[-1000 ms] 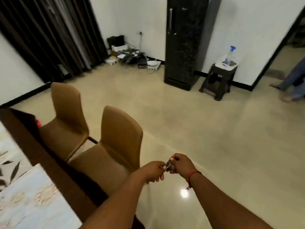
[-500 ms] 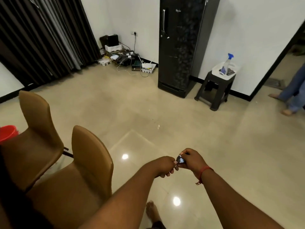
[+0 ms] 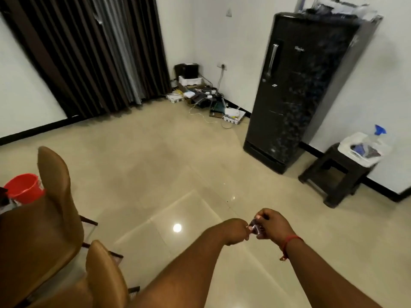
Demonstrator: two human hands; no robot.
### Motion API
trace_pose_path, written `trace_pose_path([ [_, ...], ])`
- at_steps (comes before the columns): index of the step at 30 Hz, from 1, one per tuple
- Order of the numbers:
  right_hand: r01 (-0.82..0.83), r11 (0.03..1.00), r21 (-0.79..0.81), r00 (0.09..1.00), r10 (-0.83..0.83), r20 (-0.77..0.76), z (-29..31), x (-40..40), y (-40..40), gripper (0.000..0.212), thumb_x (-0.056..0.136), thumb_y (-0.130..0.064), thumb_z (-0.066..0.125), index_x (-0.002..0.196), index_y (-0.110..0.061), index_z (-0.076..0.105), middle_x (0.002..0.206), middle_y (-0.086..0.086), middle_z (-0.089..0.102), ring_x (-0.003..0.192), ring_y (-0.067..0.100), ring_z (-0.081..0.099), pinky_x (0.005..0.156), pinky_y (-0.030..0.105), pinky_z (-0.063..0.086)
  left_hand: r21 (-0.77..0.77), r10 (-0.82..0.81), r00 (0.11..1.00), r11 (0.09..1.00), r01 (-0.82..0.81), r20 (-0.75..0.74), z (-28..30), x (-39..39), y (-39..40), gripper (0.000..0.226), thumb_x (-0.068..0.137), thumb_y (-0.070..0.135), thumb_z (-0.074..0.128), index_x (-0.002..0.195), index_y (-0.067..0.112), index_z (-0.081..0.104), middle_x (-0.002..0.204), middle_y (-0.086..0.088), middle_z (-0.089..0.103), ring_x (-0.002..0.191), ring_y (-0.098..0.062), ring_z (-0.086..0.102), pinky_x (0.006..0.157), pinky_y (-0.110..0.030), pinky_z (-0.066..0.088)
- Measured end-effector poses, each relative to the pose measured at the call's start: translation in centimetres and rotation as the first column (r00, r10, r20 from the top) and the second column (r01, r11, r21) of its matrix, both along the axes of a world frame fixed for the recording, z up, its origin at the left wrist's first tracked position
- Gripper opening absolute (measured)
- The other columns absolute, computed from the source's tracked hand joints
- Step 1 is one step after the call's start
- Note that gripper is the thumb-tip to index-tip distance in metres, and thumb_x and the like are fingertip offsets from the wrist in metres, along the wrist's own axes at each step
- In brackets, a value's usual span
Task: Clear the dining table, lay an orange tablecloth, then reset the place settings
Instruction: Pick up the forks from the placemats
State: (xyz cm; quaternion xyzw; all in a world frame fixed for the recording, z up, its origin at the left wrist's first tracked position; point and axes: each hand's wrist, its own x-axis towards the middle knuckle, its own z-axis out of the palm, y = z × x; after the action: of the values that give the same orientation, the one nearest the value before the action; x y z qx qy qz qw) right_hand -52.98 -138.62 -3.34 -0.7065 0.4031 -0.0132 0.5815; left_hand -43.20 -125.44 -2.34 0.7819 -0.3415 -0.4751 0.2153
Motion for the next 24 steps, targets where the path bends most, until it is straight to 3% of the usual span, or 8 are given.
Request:
trace_pose_path([
  [2,-0.059,0.998,0.005,0.998,0.059,-0.017,-0.3,4.8,-1.7,0.016,0.099,-0.006,0.052,0.086,-0.002,0.062,0.085,0.017,0.070,0.068,0.028,0.069,0.055,0.035,0.058,-0.036,-0.021,0.992,0.999,0.025,0.121,-0.7,3.9,-0.7,0.045,0.104,0.042,0.045,0.107,0.001,0.063,0.094,-0.012,0.056,0.080,-0.023,0.050,0.065,-0.032,0.036],
  [7,-0.270,0.962,0.031,0.963,0.270,-0.020,-2.0,18.1,-5.1,0.019,0.098,-0.007,0.054,0.081,-0.002,0.062,0.083,0.017,0.069,0.066,0.027,0.068,0.055,0.037,0.058,-0.060,0.072,0.963,0.997,-0.058,0.260,-2.6,14.7,-1.6,0.039,0.100,0.040,0.055,0.107,0.003,0.062,0.110,-0.019,0.066,0.102,-0.035,0.060,0.076,-0.034,0.039],
  [14,-0.611,0.787,0.082,0.790,0.613,-0.001,-1.1,37.7,-5.4,0.021,0.098,-0.007,0.052,0.079,-0.004,0.060,0.088,0.021,0.066,0.069,0.030,0.066,0.057,0.038,0.058,0.011,0.336,0.860,0.930,-0.369,0.384,-1.0,27.9,-0.5,0.044,0.101,0.048,0.050,0.110,0.006,0.061,0.107,-0.016,0.067,0.090,-0.032,0.059,0.068,-0.034,0.035],
  [20,-0.749,0.640,0.174,0.655,0.754,0.048,-0.8,52.5,0.1,0.013,0.098,-0.004,0.052,0.091,0.005,0.057,0.098,0.025,0.063,0.078,0.036,0.068,0.060,0.040,0.060,0.039,0.476,0.752,0.834,-0.551,0.456,-0.7,38.6,4.2,0.046,0.103,0.047,0.045,0.114,0.004,0.057,0.111,-0.019,0.064,0.098,-0.035,0.059,0.071,-0.035,0.035],
  [24,-0.771,0.596,0.224,0.620,0.783,0.051,-1.1,60.4,4.7,0.012,0.098,-0.002,0.052,0.091,0.005,0.058,0.101,0.027,0.064,0.076,0.038,0.069,0.060,0.042,0.061,0.079,0.484,0.708,0.795,-0.601,0.513,-2.2,45.0,8.3,0.043,0.105,0.044,0.042,0.123,0.006,0.051,0.113,-0.019,0.063,0.101,-0.037,0.060,0.070,-0.036,0.036],
])
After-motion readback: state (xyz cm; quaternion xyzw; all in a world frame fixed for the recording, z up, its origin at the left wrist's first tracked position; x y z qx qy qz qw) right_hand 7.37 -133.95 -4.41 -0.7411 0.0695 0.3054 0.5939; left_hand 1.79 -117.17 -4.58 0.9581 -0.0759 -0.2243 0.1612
